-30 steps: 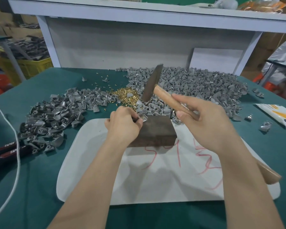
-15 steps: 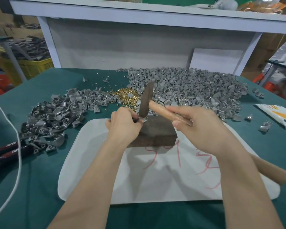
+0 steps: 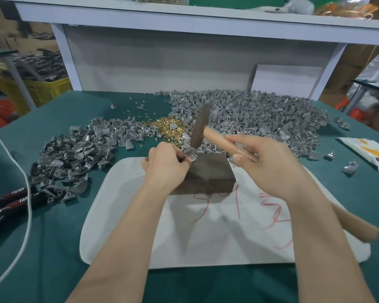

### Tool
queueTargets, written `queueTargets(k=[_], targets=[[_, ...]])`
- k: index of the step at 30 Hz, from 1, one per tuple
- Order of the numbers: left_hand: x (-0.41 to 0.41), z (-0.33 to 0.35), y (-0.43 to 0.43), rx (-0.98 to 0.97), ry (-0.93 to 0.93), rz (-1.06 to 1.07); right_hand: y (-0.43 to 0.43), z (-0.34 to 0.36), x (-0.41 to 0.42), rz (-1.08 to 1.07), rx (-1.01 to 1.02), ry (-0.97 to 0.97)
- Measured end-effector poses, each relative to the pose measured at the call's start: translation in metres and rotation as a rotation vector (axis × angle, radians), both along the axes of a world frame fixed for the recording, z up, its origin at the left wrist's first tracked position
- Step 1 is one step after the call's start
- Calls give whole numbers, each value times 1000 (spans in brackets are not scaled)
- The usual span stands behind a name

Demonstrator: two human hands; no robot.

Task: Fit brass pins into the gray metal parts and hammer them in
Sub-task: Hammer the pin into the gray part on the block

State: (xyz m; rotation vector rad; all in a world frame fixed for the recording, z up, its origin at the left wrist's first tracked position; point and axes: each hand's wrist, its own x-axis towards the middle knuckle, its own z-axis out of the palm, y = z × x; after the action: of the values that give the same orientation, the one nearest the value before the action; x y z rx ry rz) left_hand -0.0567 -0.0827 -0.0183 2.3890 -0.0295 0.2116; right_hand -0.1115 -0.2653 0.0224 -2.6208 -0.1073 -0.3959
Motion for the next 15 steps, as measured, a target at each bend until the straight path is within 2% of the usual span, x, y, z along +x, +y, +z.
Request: queueTargets(k=[4,8,10,12,15], targets=[[1,0,0,22,2,10,-11,-15,21,-132,226,-54],[-1,1,-1,30,-4,16,-19,-42,33,-234,488,149],[-1,2,-2,30,-1,7,-19,-51,33,-254,452,216],[-1,2,-2,22,6,-7,-19,-53,33,-277,328,228],[-2,3,-2,0,15,-23,-14,-49,33,-331,151,154]])
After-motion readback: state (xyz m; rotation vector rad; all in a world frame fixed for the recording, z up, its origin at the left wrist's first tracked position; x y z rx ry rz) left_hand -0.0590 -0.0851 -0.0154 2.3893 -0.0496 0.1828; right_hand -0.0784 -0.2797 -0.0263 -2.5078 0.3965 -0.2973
